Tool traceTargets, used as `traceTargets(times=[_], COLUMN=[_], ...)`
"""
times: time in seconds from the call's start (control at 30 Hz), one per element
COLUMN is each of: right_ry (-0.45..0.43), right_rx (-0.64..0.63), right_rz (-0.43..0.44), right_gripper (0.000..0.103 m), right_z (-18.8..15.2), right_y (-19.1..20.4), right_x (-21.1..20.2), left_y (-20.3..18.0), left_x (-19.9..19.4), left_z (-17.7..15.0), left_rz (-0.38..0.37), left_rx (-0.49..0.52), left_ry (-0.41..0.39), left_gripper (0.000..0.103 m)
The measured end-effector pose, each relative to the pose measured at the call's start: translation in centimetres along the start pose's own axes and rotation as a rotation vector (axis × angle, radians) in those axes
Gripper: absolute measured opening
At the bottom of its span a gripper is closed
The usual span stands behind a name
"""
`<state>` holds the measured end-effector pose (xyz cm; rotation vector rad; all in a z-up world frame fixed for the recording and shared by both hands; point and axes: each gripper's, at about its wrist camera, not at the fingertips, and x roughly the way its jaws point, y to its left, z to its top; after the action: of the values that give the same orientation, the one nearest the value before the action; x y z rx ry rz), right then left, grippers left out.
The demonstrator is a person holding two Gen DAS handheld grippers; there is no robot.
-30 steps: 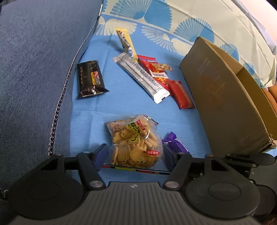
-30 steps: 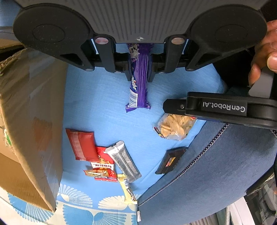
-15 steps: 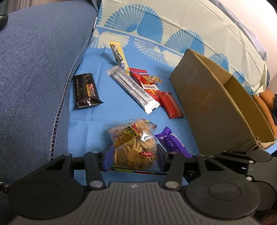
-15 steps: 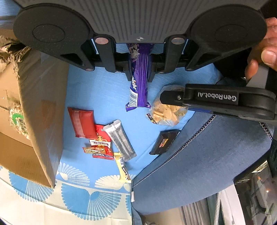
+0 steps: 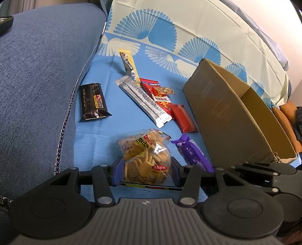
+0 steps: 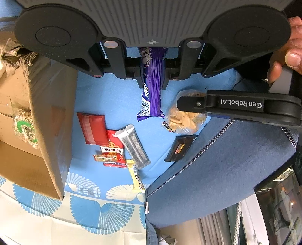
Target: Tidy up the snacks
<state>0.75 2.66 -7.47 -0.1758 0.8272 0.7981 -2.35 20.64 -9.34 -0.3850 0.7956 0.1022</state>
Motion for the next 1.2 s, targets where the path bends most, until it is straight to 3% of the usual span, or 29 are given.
traceTargets(times=[0.4,0.6,0.93,1.2], right_ry=[-0.117,-0.232,-0.390,-0.438], right_rx=[0.032,0.052,0.175,0.354], right_rz=[0.011,0.005,-0.074,-0.171], right_gripper=[0.017,0.017,0.017,0.017], right_z=[2.3,5.1,7.0,4.1], right_y=[-1.4,-4.1,-14.4,-22.3], right_x=[-3.6,-7.9,-14.5,-14.8], left_y=[0.3,0.3,-0.7,-4.3], left_x=[-1.0,-1.3,-3.0,-4.6], left_z=[-0.1,-0.1,-0.2,0.0], left_rz=[-0.008,-0.010,0.033,0.024], left_rx=[-0.015,-0.019,-0.008,-0.007], left_ry=[-0.049,-0.066,-0.099,-0.109], left_gripper=[0.056,0.056,0.056,0.056])
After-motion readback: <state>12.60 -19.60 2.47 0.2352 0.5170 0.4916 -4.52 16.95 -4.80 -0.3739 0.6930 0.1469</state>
